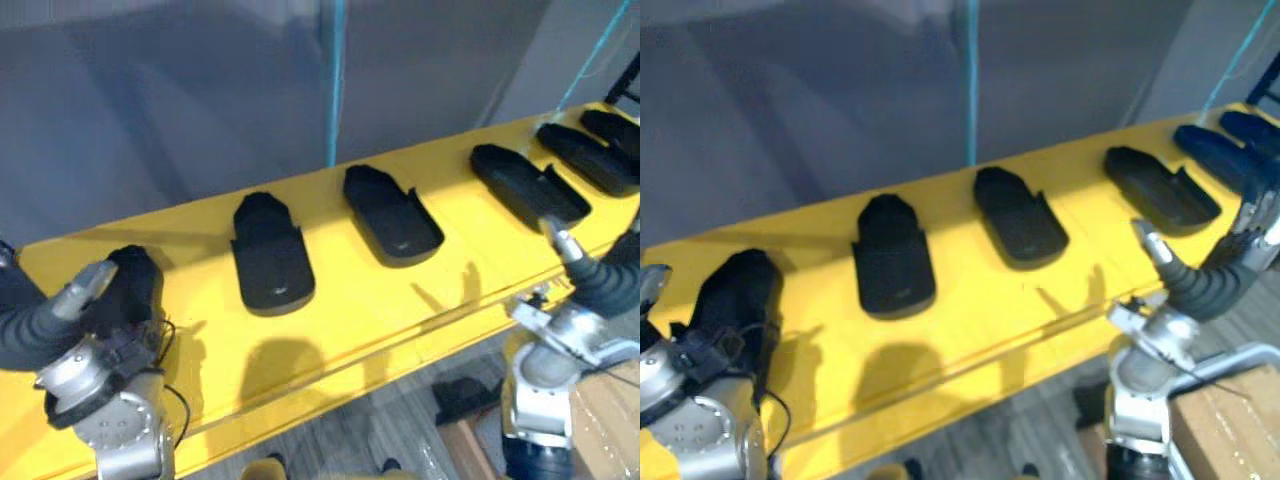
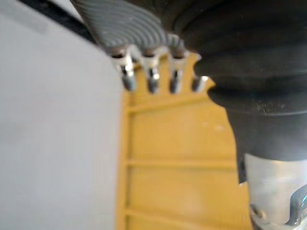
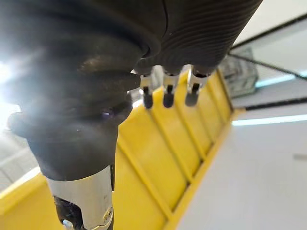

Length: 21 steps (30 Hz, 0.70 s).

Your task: Walk over and take plastic housings, then place them on the shelf

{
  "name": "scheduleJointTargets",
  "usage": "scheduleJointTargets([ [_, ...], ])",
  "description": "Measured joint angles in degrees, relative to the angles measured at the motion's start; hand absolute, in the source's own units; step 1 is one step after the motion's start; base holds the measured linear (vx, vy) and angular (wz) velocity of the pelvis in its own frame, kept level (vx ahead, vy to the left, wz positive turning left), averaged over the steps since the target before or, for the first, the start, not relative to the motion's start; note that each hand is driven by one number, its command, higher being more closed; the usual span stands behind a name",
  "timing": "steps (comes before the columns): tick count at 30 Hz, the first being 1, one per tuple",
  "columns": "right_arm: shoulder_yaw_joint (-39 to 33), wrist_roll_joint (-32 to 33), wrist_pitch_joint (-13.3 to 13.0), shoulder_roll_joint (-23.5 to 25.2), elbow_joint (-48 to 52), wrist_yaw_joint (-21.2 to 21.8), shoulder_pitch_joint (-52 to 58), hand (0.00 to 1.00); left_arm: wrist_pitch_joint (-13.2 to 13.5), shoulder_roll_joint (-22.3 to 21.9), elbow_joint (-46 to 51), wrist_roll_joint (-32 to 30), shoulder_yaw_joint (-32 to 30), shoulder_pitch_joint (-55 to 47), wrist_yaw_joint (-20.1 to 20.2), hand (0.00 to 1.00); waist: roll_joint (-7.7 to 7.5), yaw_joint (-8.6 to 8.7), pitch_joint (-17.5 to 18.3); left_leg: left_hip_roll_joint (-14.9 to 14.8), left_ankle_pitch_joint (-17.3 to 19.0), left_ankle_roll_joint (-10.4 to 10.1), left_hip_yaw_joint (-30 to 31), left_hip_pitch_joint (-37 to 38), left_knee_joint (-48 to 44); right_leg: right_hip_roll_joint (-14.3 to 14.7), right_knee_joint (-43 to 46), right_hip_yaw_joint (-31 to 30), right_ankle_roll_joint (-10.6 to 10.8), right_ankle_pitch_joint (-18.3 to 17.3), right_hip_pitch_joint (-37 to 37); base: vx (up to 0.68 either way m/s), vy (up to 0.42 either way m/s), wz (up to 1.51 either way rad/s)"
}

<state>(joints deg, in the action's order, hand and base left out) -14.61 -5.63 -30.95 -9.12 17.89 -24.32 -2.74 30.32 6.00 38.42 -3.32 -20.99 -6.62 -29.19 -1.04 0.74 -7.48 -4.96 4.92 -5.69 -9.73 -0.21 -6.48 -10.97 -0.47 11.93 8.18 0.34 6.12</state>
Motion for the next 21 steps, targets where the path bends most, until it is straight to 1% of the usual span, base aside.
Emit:
scheduleJointTargets([
  [1, -0.08, 0.99, 0.12, -0.11, 0.03, 1.52, 0.01, 0.00, -0.04, 0.08, 0.02, 0.00, -1.37, -0.06, 0.04, 0.00, 0.09, 0.04, 0.24, -0.09, -0.91, -0.32, 0.10, 0.40, 1.31, 0.05, 0.02, 0.31, -0.13, -0.07, -0.02, -0.02, -0.083, 0.13],
  [3, -0.22, 2.27, 0.22, -0.39, 0.06, 3.26, -0.08, 0.00, -0.20, 0.36, 0.07, -0.08, -3.59, -0.08, 0.06, 0.00, -0.04, 0.00, 0.46, -0.13, -2.49, -0.63, 0.57, 1.26, 3.93, 0.28, 0.05, 0.99, -0.27, -0.15, 0.07, 0.00, -0.057, 0.19],
  [5, -0.47, 3.40, 0.25, -0.81, 0.06, 4.95, -0.34, 0.00, -0.34, 0.55, 0.49, -0.08, -6.17, -0.13, 0.04, 0.00, -0.57, -0.08, 1.15, 0.08, -4.57, -0.55, 1.48, 2.10, 6.74, 0.26, 0.05, 2.19, -0.28, -0.15, 0.05, 0.02, -0.042, 0.26],
  [6, -0.43, 3.63, 0.25, -0.99, 0.06, 5.50, -0.60, 0.00, -0.36, 0.71, 0.51, -0.09, -6.85, -0.17, 0.00, 0.00, -0.72, -0.24, 1.22, 0.17, -4.99, -0.47, 1.48, 2.42, 7.58, 0.24, 0.06, 2.21, -0.27, -0.15, 0.08, 0.02, -0.013, 0.14],
  [7, -0.30, 4.63, 0.24, -1.43, 0.09, 6.96, -1.52, 0.00, -0.62, 1.32, 0.51, -1.24, -8.46, -0.23, -0.98, 0.00, -0.96, -0.58, 1.38, 0.53, -5.63, -0.46, 1.54, 3.05, 8.79, 0.19, 0.06, 2.28, -0.27, -0.15, 0.20, 0.02, -0.001, 0.05],
  [8, 0.07, 6.84, 0.21, -2.17, 0.12, 9.38, -2.84, 0.00, -1.66, 2.68, 0.49, -4.72, -10.42, -0.27, -3.67, 0.00, -1.12, -0.86, 1.45, 0.66, -6.15, -0.30, 1.65, 3.65, 10.00, 0.19, 0.05, 2.44, -0.26, -0.15, 0.58, -0.01, -0.005, 0.06],
  [9, 0.34, 8.35, 0.24, -2.64, 0.16, 10.76, -3.44, 0.00, -2.63, 3.46, 0.44, -6.96, -11.47, -0.23, -5.13, 0.00, -1.13, -0.90, 1.43, 0.76, -6.42, -0.18, 1.75, 4.24, 10.71, 0.12, 0.05, 2.62, -0.26, -0.15, 0.99, -0.01, -0.003, 0.13],
  [10, 1.25, 11.33, 0.57, -3.49, 0.34, 13.70, -4.43, 0.00, -4.26, 5.34, 0.11, -10.28, -13.59, -0.26, -8.27, 0.00, -1.24, -0.94, 1.70, 1.05, -6.56, -0.14, 2.34, 4.49, 11.35, -0.08, 0.05, 3.54, -0.26, -0.15, 1.43, -0.02, -0.003, 0.23],
  [11, 2.46, 14.41, 1.38, -4.43, 0.97, 16.54, -5.11, 0.00, -5.64, 7.25, -0.76, -11.37, -15.90, -0.06, -10.96, 0.00, -1.38, -0.99, 1.80, 1.21, -6.57, -0.12, 3.02, 4.49, 11.39, -0.21, 0.05, 4.26, -0.28, -0.16, 1.83, -0.02, 0.008, 0.24],
  [12, 3.14, 15.54, 1.78, -4.84, 1.29, 17.78, -5.42, 0.00, -6.51, 7.91, -1.44, -11.55, -17.19, -0.08, -12.28, 0.00, -1.41, -1.24, 1.96, 1.25, -6.57, -0.12, 3.14, 4.40, 11.41, -0.23, 0.05, 4.52, -0.28, -0.17, 1.85, -0.02, 0.005, 0.19],
  [13, 4.67, 17.04, 2.63, -5.49, 1.54, 19.79, -6.34, 0.00, -9.23, 8.93, -2.92, -13.34, -19.48, -0.14, -15.98, 0.00, -1.46, -1.80, 2.21, 1.51, -6.63, -0.05, 3.36, 4.26, 11.44, -0.24, 0.05, 5.22, -0.29, -0.18, 1.86, -0.02, 0.007, 0.12],
  [14, 6.44, 17.46, 3.00, -6.01, 1.53, 21.09, -7.68, 0.00, -11.47, 9.37, -4.66, -13.67, -21.57, -0.12, -18.84, 0.00, -1.46, -2.29, 2.29, 1.55, -6.78, 0.04, 3.69, 4.16, 11.48, -0.21, 0.05, 5.41, -0.31, -0.19, 1.91, -0.02, 0.000, 0.10],
  [15, 7.32, 17.98, 3.31, -6.25, 1.53, 21.82, -8.39, 0.00, -12.65, 9.39, -5.40, -13.71, -22.33, -0.14, -20.39, 0.00, -1.45, -2.63, 2.29, 1.55, -6.83, 0.02, 3.81, 4.14, 11.49, -0.19, 0.05, 5.46, -0.34, -0.21, 1.93, -0.02, -0.007, 0.09],
  [17, 11.53, 18.36, 4.15, -6.80, 1.18, 23.33, -11.36, 0.00, -16.23, 9.33, -8.37, -13.84, -25.67, -0.22, -25.88, 0.00, -1.46, -3.84, 2.31, 1.50, -7.13, -0.09, 4.60, 4.01, 11.53, -0.04, 0.06, 6.47, -0.53, -0.33, 2.17, -0.02, -0.022, 0.15],
  [18, 12.77, 18.36, 4.40, -6.80, 1.09, 23.51, -12.19, 0.00, -17.10, 9.33, -9.15, -14.29, -26.41, -0.23, -27.33, 0.00, -1.44, -4.12, 2.35, 1.49, -7.31, -0.09, 4.93, 4.01, 11.53, 0.00, 0.06, 6.93, -0.58, -0.36, 2.24, -0.01, -0.032, 0.23],
  [19, 15.33, 18.36, 4.76, -6.79, 0.47, 23.71, -13.96, 0.00, -18.08, 9.32, -10.81, -15.48, -27.61, -0.26, -30.19, 0.00, -1.42, -4.90, 2.35, 1.51, -7.68, -0.13, 5.69, 3.92, 11.54, 0.07, 0.06, 7.34, -0.59, -0.37, 2.46, 0.00, -0.027, 0.20],
  [20, 16.63, 18.36, 4.79, -6.79, -0.39, 23.87, -15.08, 0.00, -18.24, 9.32, -11.47, -15.67, -28.13, -0.27, -31.30, 0.00, -1.42, -5.12, 2.36, 1.51, -7.80, -0.15, 6.11, 3.90, 11.55, 0.10, 0.06, 7.81, -0.61, -0.38, 2.73, -0.02, -0.034, 0.33],
  [21, 18.86, 18.37, 5.05, -6.79, -2.40, 24.37, -17.19, 0.00, -17.71, 9.33, -12.65, -15.90, -28.50, -0.23, -34.25, 0.00, -1.40, -5.75, 2.39, 1.52, -8.00, -0.14, 6.98, 3.89, 11.56, 0.18, 0.06, 8.70, -0.74, -0.45, 3.37, -0.04, -0.029, 0.36],
])
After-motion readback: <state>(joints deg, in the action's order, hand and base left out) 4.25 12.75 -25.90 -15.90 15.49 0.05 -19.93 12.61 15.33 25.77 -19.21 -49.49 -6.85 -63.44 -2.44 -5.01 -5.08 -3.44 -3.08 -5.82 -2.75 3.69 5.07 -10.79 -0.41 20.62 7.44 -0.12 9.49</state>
